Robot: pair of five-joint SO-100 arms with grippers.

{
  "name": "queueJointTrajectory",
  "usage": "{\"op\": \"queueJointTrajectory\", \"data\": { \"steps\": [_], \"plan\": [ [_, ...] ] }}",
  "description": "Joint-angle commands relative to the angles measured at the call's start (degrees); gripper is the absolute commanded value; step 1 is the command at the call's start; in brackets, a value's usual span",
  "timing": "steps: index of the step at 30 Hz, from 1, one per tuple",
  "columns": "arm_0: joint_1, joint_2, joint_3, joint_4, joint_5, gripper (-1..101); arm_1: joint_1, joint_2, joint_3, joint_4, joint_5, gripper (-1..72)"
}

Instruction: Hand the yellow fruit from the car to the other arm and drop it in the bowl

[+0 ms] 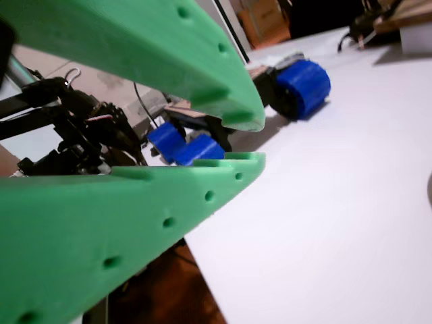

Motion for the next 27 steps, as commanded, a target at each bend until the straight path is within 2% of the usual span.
{"op": "queueJointTrajectory", "data": {
  "steps": [1, 6, 17, 21, 27],
  "plan": [
    [0.4, 0.2, -0.1, 0.8, 0.0, 0, -1.6, 0.4, -0.1, 1.8, -0.3, 0.1],
    [0.4, 0.2, -0.1, 0.8, 0.0, 0, -2.2, 0.4, 0.7, 3.7, 0.5, 0.1],
    [0.4, 0.3, -0.1, 0.8, 0.0, 0, -2.5, 0.4, 3.9, 2.9, -1.1, 0.1],
    [0.4, 0.3, -0.1, 0.8, 0.0, 0, -2.6, 0.4, 4.7, 1.6, 2.3, 0.2],
    [0.4, 0.3, -0.1, 0.8, 0.0, 0, -2.5, 0.4, 5.4, 1.0, 3.1, 0.3]
  ]
}}
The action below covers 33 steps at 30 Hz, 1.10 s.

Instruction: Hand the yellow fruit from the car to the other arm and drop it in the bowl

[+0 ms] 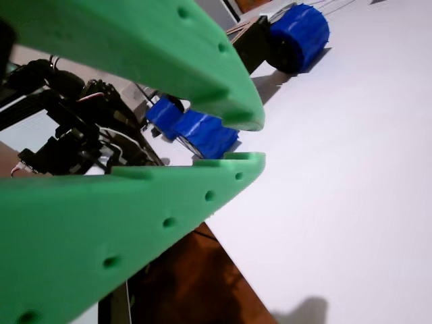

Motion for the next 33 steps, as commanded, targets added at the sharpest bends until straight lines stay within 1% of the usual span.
{"op": "queueJointTrajectory", "data": {
  "steps": [1, 33],
  "plan": [
    [0.4, 0.3, -0.1, 0.8, 0.0, 0, -0.4, 0.4, -0.2, -1.4, 0.7, 0.3],
    [0.4, 0.2, -0.1, 0.8, 0.0, 0, -1.1, 0.4, 1.1, -2.5, -1.1, 0.1]
  ]
}}
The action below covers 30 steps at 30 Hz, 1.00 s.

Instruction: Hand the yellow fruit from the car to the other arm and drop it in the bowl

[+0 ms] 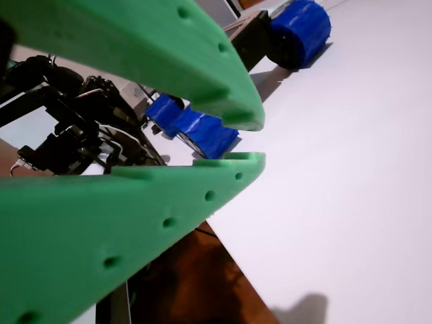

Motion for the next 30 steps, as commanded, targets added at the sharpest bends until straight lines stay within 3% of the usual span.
{"op": "queueJointTrajectory", "data": {
  "steps": [1, 30],
  "plan": [
    [0.4, 0.2, -0.1, 0.8, 0.0, 0, -0.5, 0.4, -0.2, -1.3, -0.7, 0.1],
    [0.4, 0.3, -0.1, 0.8, 0.0, 0, -1.5, 0.4, 0.9, -2.4, -1.6, 0.1]
  ]
}}
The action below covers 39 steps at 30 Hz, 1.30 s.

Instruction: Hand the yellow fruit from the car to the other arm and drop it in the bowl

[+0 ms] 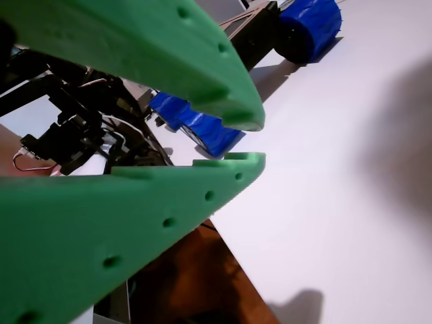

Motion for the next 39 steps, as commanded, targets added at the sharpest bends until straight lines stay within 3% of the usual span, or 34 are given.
{"op": "queueJointTrajectory", "data": {
  "steps": [1, 39],
  "plan": [
    [0.4, 0.3, -0.1, 0.8, 0.0, 0, -0.4, 0.4, -0.1, -1.2, -0.6, 0.1],
    [0.5, 0.3, -0.1, 0.8, 0.0, 0, -1.5, 0.4, 0.4, -1.6, -1.6, 0.1]
  ]
}}
